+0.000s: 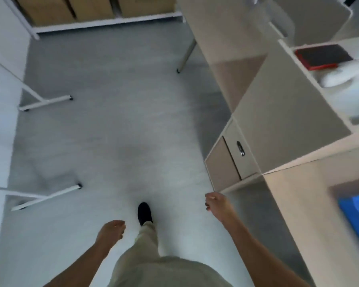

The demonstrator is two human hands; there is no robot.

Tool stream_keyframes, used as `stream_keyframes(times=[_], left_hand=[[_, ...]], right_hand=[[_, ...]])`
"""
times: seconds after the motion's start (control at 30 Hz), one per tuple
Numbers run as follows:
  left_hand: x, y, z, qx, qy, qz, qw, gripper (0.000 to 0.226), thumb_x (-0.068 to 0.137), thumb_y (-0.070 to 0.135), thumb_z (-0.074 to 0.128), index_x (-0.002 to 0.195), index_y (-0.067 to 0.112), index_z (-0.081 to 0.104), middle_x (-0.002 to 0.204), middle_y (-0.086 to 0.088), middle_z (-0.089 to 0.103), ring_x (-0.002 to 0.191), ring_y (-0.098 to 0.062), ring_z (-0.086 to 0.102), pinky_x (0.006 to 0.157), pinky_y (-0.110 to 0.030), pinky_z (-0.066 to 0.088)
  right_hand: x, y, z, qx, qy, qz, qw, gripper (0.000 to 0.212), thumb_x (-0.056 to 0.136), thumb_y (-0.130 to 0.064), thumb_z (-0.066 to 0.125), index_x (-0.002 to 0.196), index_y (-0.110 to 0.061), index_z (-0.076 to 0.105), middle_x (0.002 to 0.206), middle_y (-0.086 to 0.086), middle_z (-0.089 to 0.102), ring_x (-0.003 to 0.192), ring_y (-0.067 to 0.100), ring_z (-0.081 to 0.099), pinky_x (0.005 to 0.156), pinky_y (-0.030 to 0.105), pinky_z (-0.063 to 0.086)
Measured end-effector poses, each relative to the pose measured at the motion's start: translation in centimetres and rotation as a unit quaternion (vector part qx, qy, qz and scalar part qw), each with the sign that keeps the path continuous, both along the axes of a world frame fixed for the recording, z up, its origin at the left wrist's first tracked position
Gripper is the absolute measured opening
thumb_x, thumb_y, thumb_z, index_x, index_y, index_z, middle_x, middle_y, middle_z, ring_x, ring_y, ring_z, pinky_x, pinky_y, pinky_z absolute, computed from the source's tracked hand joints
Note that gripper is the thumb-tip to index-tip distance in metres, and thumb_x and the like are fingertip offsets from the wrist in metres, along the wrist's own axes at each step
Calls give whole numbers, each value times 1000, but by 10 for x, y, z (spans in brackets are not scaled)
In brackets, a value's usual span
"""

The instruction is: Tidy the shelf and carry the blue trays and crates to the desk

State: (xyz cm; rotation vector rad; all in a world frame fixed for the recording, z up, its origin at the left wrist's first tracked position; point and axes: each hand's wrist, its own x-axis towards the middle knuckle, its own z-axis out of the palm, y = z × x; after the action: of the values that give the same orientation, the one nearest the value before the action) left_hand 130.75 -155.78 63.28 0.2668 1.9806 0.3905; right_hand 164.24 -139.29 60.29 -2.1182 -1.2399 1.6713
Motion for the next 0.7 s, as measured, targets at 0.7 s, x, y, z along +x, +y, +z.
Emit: stream_keyframes(times=[0.7], left_hand=[[-380,436,30,123,-6,141,982,17,92,20,59,107,19,66,87,-4,68,75,-17,63,62,-27,40]], right_hand=[[-270,305,-7,-118,-127,80,982,10,94,-1,58,93,1,68,62,7,64,56,21,60,50,25,51]])
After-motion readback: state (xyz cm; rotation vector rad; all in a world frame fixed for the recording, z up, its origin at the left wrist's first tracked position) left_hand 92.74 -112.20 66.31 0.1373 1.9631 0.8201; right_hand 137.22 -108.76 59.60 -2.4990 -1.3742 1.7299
